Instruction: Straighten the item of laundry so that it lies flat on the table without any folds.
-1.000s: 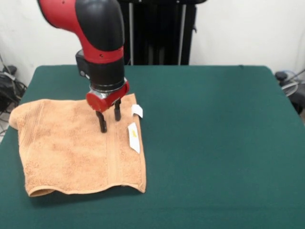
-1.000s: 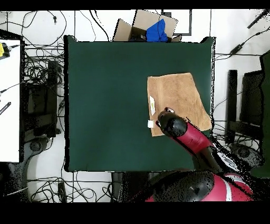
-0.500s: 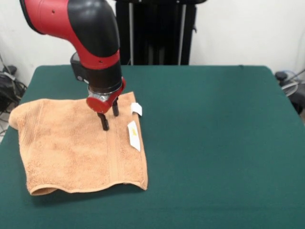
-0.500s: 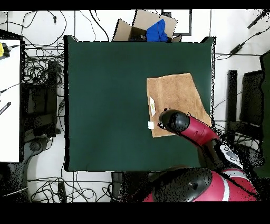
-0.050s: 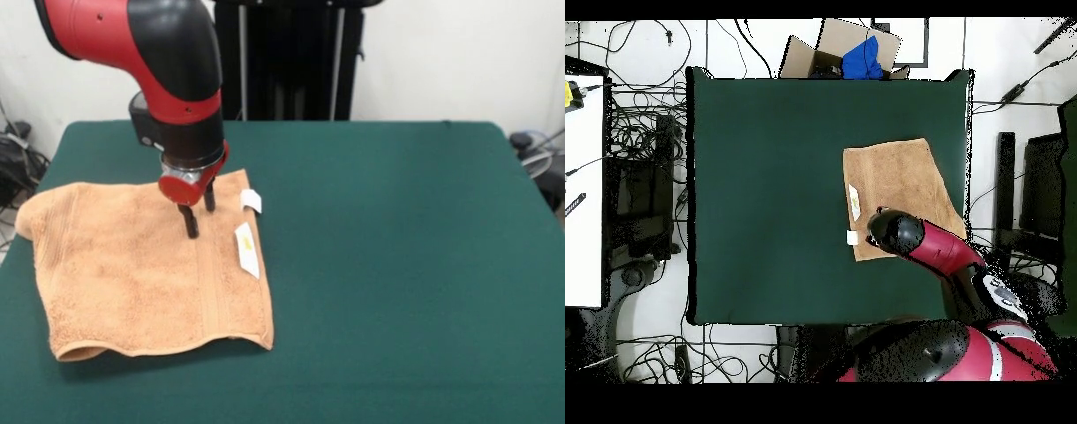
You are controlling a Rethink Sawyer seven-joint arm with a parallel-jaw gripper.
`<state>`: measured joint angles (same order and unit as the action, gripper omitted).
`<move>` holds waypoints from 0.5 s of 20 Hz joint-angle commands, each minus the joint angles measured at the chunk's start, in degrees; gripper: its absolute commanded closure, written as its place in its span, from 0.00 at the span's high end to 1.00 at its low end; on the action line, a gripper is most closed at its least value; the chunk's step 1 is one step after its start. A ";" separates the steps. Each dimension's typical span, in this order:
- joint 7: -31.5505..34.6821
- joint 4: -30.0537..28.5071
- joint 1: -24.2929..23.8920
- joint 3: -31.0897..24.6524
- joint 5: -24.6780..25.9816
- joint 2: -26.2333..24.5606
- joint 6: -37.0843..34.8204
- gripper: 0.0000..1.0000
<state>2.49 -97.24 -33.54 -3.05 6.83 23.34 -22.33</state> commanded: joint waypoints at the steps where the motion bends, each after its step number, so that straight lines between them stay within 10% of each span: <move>1: 10.40 -4.96 -2.37 -1.27 4.71 -2.83 0.14 1.00; 10: 10.51 -3.12 -1.60 -1.01 5.55 -3.81 -1.22 1.00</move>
<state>2.49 -97.70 -34.52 -3.06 8.10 23.48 -22.32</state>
